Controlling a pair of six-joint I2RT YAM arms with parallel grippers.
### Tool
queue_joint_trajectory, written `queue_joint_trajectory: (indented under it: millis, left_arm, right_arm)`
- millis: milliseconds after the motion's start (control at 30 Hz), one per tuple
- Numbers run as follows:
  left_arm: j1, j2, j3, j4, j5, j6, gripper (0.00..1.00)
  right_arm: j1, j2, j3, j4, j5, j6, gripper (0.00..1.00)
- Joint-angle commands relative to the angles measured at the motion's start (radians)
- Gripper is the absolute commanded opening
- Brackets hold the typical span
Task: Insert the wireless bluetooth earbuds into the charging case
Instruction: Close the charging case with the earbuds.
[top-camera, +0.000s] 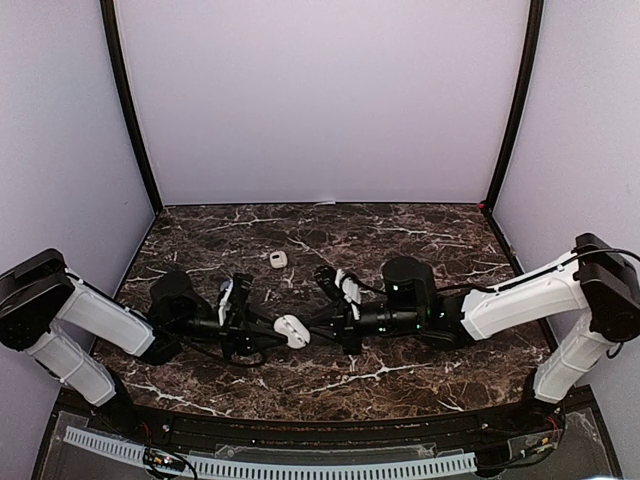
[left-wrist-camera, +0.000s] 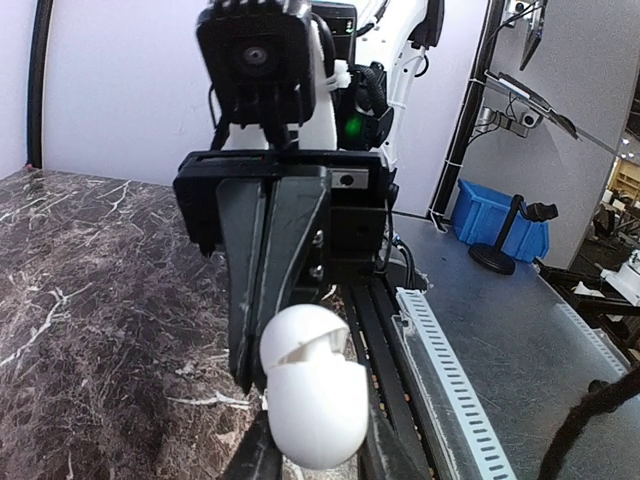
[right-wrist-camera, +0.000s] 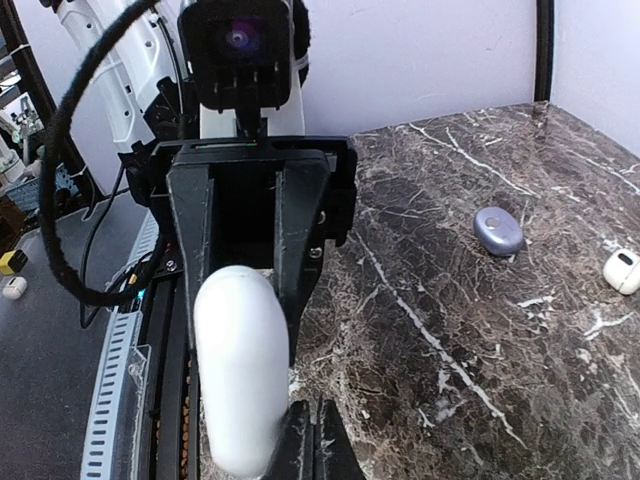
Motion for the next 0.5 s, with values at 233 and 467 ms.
queue_joint_trajectory:
  millis: [233, 467]
  left_arm:
    - [0.027, -0.016, -0.003, -0.047, -0.134, -0.015, 0.13]
    - [0.027, -0.014, -0.001, -0.023, -0.065, -0.011, 0.13]
  right_arm:
    - [0.022, -0.099, -0.066, 0.113, 0.001, -0.039, 0.0]
    - [-0.011, -0.071, -0.045, 0.074, 0.154, 0.046, 0.0]
